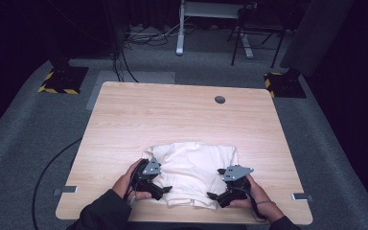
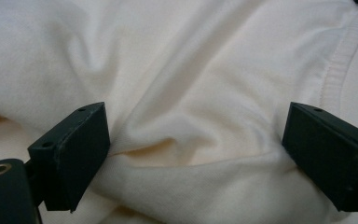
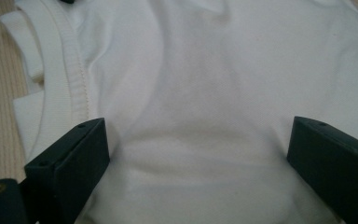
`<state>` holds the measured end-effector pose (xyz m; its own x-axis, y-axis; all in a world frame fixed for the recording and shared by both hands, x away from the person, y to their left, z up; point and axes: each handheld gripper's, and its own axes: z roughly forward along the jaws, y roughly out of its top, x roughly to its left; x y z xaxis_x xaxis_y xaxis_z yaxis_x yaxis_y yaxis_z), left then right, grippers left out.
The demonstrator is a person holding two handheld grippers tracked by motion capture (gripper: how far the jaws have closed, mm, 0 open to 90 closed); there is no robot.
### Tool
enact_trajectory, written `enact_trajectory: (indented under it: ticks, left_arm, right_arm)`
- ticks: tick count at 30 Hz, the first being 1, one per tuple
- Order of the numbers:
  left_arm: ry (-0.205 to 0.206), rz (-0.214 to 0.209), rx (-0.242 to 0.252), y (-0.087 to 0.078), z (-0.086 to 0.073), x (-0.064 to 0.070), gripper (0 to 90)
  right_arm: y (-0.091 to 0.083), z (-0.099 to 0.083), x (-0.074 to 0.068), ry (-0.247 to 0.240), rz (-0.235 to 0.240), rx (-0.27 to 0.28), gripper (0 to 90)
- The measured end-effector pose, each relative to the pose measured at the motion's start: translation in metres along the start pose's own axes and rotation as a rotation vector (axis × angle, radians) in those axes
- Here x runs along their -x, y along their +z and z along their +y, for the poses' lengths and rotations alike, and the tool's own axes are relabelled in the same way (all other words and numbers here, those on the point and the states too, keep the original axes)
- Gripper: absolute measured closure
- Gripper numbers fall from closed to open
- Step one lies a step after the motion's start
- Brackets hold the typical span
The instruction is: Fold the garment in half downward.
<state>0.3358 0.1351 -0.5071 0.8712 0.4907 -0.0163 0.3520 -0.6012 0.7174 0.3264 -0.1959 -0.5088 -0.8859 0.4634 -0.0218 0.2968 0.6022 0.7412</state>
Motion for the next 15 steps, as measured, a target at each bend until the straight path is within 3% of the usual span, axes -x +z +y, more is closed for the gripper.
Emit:
enact_trajectory:
  ticks: [9,15]
  left_arm:
    - [0.008,0.0,-0.026,-0.001,0.003,-0.01,7.4]
    - [0.007,0.003,-0.027,0.004,0.008,-0.023,6.7]
  right_arm:
    - [0.007,0.009,0.002,0.0,-0.001,-0.026,4.5]
    - [0.013,0.012,0.013,0.0,0.002,-0.014,4.5]
